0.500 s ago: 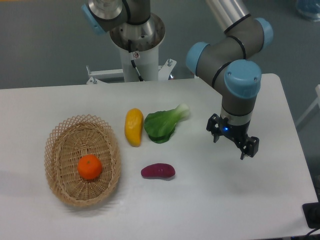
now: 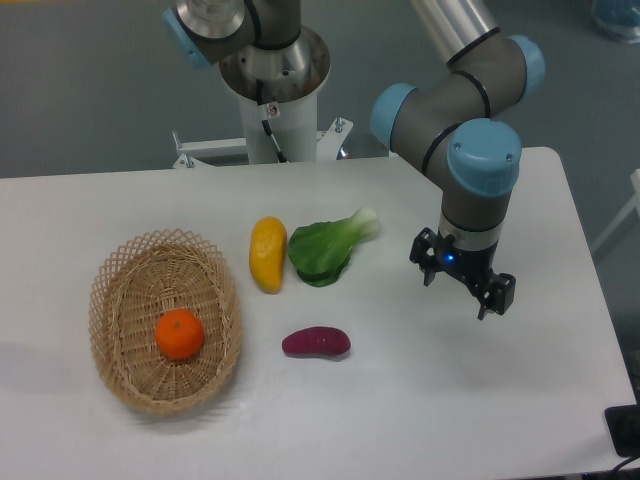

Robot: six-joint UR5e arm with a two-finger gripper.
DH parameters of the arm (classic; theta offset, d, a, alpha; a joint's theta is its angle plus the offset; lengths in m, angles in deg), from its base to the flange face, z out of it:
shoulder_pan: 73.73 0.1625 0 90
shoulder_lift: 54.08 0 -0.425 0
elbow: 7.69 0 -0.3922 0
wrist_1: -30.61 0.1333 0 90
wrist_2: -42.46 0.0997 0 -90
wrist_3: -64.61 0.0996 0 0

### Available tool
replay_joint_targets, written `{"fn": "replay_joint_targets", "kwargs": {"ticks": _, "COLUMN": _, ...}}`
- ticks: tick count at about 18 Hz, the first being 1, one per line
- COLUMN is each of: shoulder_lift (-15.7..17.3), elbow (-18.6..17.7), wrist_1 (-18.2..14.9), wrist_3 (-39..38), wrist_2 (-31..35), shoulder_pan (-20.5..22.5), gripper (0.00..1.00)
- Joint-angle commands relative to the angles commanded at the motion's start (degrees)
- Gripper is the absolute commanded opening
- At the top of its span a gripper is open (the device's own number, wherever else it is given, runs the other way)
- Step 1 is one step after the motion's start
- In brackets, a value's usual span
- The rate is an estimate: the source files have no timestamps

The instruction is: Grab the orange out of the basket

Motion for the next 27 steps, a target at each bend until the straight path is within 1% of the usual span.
{"fn": "replay_joint_targets", "kwargs": {"ticks": 2, "shoulder_lift": 0.1, "elbow": 0.1, "wrist_1": -0.7, "wrist_3": -0.3, "wrist_2": 0.2, "shoulder_pan": -0.1, "gripper": 1.00}}
{"fn": "replay_joint_targets", "kwargs": {"ticks": 6, "shoulder_lift": 0.4, "elbow": -0.2, "wrist_1": -0.8, "wrist_3": -3.2, "wrist_2": 0.6, "shoulder_pan": -0.8, "gripper": 1.00}}
{"fn": "replay_joint_targets", "kwargs": {"ticks": 8, "shoulder_lift": 0.9, "elbow": -0.6, "wrist_1": -1.5, "wrist_3": -8.0, "wrist_2": 0.0, "shoulder_pan": -2.2, "gripper": 1.00}}
{"fn": "replay_joint_targets", "kwargs": {"ticks": 9, "shoulder_lift": 0.9, "elbow": -0.5, "wrist_1": -1.4, "wrist_3": -11.5, "wrist_2": -0.7, "shoulder_pan": -3.8, "gripper": 1.00}}
{"fn": "replay_joint_targets", "kwargs": {"ticks": 10, "shoulder_lift": 1.0, "elbow": -0.5, "wrist_1": -1.3, "wrist_3": -14.5, "wrist_2": -2.3, "shoulder_pan": -4.1, "gripper": 1.00}}
{"fn": "replay_joint_targets", "kwargs": {"ticks": 13, "shoulder_lift": 1.4, "elbow": -0.5, "wrist_1": -1.1, "wrist_3": -20.2, "wrist_2": -5.4, "shoulder_pan": -6.1, "gripper": 1.00}}
{"fn": "replay_joint_targets", "kwargs": {"ticks": 17, "shoulder_lift": 1.7, "elbow": -0.4, "wrist_1": -0.9, "wrist_3": -25.2, "wrist_2": -5.7, "shoulder_pan": -9.5, "gripper": 1.00}}
{"fn": "replay_joint_targets", "kwargs": {"ticks": 18, "shoulder_lift": 1.7, "elbow": 0.1, "wrist_1": -0.9, "wrist_3": -27.5, "wrist_2": -5.7, "shoulder_pan": -10.3, "gripper": 1.00}}
{"fn": "replay_joint_targets", "kwargs": {"ticks": 20, "shoulder_lift": 1.7, "elbow": 0.4, "wrist_1": -0.8, "wrist_3": -33.3, "wrist_2": -5.6, "shoulder_pan": -12.0, "gripper": 1.00}}
{"fn": "replay_joint_targets", "kwargs": {"ticks": 22, "shoulder_lift": 1.1, "elbow": 0.4, "wrist_1": -0.8, "wrist_3": -40.9, "wrist_2": -6.4, "shoulder_pan": -14.1, "gripper": 1.00}}
{"fn": "replay_joint_targets", "kwargs": {"ticks": 23, "shoulder_lift": 0.8, "elbow": 0.4, "wrist_1": -0.5, "wrist_3": -42.3, "wrist_2": -7.3, "shoulder_pan": -15.3, "gripper": 1.00}}
{"fn": "replay_joint_targets", "kwargs": {"ticks": 25, "shoulder_lift": 0.7, "elbow": 0.4, "wrist_1": -0.4, "wrist_3": -42.7, "wrist_2": -7.7, "shoulder_pan": -17.0, "gripper": 1.00}}
{"fn": "replay_joint_targets", "kwargs": {"ticks": 26, "shoulder_lift": 0.7, "elbow": 0.4, "wrist_1": -0.4, "wrist_3": -43.1, "wrist_2": -7.7, "shoulder_pan": -19.7, "gripper": 1.00}}
{"fn": "replay_joint_targets", "kwargs": {"ticks": 27, "shoulder_lift": 0.7, "elbow": 0.3, "wrist_1": -0.4, "wrist_3": -43.1, "wrist_2": -7.8, "shoulder_pan": -20.7, "gripper": 1.00}}
